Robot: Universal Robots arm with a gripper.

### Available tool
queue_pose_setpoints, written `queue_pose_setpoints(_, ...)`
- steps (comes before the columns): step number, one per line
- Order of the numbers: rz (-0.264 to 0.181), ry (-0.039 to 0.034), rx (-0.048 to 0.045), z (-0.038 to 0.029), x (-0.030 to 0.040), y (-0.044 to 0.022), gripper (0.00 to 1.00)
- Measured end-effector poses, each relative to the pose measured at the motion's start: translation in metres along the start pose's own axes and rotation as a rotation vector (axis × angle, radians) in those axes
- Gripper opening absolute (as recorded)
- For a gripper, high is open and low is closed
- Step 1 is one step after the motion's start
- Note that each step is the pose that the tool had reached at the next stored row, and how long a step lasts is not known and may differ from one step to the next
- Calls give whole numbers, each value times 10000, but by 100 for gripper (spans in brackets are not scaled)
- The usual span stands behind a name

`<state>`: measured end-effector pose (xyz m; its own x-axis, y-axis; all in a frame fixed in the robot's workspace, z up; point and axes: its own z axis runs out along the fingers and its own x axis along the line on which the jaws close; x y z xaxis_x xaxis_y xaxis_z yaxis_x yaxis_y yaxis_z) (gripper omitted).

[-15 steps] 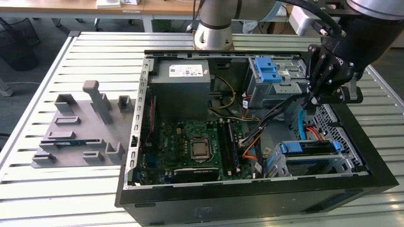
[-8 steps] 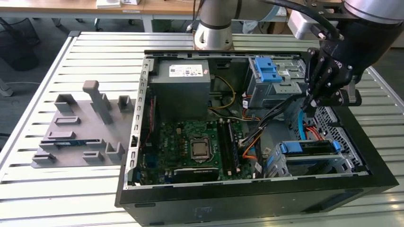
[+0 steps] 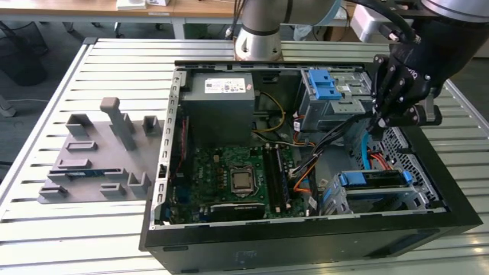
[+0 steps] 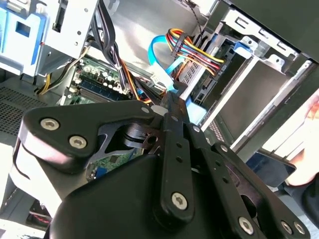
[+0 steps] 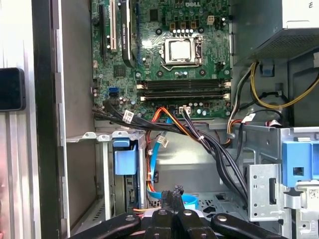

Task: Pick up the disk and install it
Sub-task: 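Insert the second disk wire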

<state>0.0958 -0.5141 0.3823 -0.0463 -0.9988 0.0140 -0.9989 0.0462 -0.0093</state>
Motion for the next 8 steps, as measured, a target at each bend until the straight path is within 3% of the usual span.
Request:
queue_pose_setpoints(5, 0, -1, 0, -75, 1, 0, 11)
queue_pose_setpoints(8, 0, -4, 0, -78, 1, -1, 11)
